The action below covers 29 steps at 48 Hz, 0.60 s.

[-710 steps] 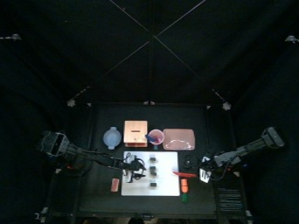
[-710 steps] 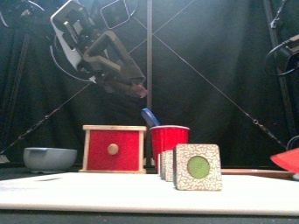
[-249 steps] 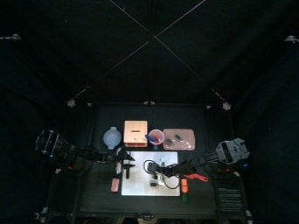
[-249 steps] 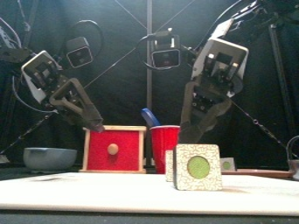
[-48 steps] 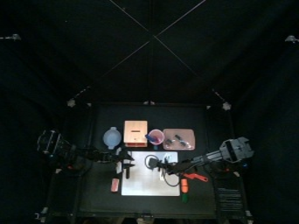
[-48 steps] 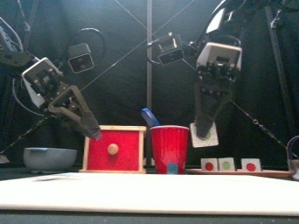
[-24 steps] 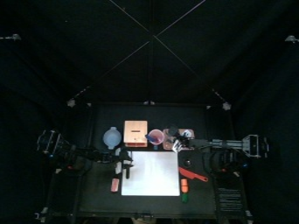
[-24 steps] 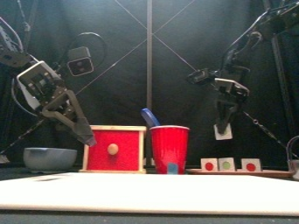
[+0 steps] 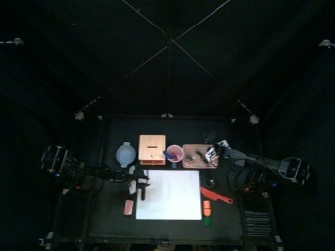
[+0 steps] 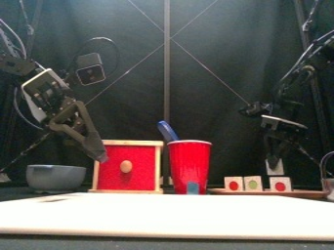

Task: Place sushi on board then cut the sushi with the knife then place the pieces on the plate
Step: Place the 4 sushi pieces on the plate

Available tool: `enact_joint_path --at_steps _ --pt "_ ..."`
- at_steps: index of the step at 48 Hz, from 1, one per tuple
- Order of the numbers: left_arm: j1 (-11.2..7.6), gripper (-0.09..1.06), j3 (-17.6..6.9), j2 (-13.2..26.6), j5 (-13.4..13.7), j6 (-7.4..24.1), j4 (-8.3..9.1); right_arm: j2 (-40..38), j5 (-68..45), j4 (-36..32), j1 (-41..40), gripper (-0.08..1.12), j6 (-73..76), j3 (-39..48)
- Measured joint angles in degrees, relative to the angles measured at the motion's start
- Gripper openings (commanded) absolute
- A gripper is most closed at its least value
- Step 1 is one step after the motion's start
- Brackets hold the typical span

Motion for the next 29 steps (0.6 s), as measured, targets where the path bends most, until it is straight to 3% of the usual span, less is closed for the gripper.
enact_joint_path --at_steps 14,29 --pt "0.00 0.76 0.0 -1.1 1.7 0.0 0.00 4.9 -5.0 -0.1 -2.6 0.77 0.0 1.4" --pt "0.18 0.76 0.0 -1.6 1.8 0.1 0.00 4.8 -5.2 -0.3 -3.3 0.80 -0.4 -0.2"
